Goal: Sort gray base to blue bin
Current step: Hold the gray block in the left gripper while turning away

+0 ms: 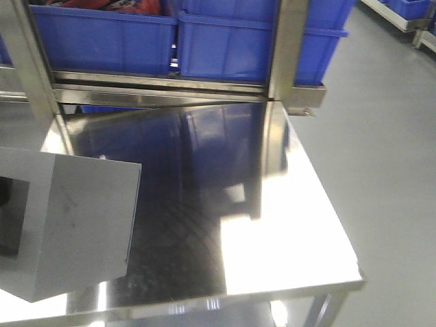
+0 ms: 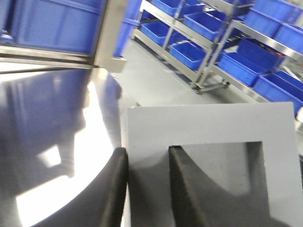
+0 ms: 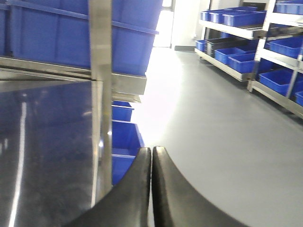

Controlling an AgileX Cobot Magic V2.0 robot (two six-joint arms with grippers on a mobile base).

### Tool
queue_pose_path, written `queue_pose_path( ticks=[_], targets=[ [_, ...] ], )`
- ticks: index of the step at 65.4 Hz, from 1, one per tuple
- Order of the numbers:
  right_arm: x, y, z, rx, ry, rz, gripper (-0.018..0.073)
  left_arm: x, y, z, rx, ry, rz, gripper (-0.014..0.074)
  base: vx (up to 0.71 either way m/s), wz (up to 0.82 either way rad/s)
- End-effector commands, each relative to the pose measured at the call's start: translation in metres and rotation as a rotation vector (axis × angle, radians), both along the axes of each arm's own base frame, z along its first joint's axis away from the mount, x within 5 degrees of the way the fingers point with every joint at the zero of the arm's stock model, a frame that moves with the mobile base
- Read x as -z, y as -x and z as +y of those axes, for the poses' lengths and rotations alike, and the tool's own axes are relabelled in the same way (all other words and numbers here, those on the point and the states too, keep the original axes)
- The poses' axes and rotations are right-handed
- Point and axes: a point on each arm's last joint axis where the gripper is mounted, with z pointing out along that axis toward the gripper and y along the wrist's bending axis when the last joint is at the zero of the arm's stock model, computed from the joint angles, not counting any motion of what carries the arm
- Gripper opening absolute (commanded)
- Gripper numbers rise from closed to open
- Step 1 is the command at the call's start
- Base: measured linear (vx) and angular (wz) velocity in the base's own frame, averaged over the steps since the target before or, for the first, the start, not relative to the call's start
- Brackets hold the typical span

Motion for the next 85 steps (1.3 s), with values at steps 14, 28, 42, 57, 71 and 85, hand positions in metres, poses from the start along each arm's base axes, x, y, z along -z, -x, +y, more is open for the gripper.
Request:
queue_pose_path(
  ticks=[14, 28, 42, 57, 71, 85],
  targets=[
    [-0.0031, 0.0003, 0.0008, -0.008, 0.02, -0.076, -0.0009, -0.0151, 0.0012, -0.002, 0.031, 0.061, -0.087, 0.0003, -0.19, -0.37],
    [-0.0031, 0.0003, 0.0008, -0.008, 0.02, -0.076, -0.0009, -0.0151, 0.0012, -0.002, 0.031, 0.061, -0.087, 0.0003, -0.15, -0.44],
    [-0.0031, 0.0003, 0.0008, -0.008, 0.02, -0.076, -0.0009, -0.0151, 0.0012, -0.002, 0.031, 0.061, -0.087, 0.0003, -0.1, -0.38],
    [-0.0031, 0.0003, 0.0008, -0.008, 0.02, -0.076, -0.0009, -0.0151, 0.0012, -0.002, 0.031, 0.061, -0.087, 0.0003, -0.07, -0.37],
    [-0.0031, 0.0003, 0.0008, -0.008, 0.02, -0.076, -0.0009, -0.0151, 0.0012, -0.002, 0.031, 0.061, -0.087, 0.0003, -0.06, -0.47],
    [-0.0031, 0.0003, 0.0008, -0.008, 0.02, -0.076, -0.0009, -0.0151, 0.0012, -0.002, 0.031, 0.061, -0.087, 0.0003, -0.03, -0.64]
  ],
)
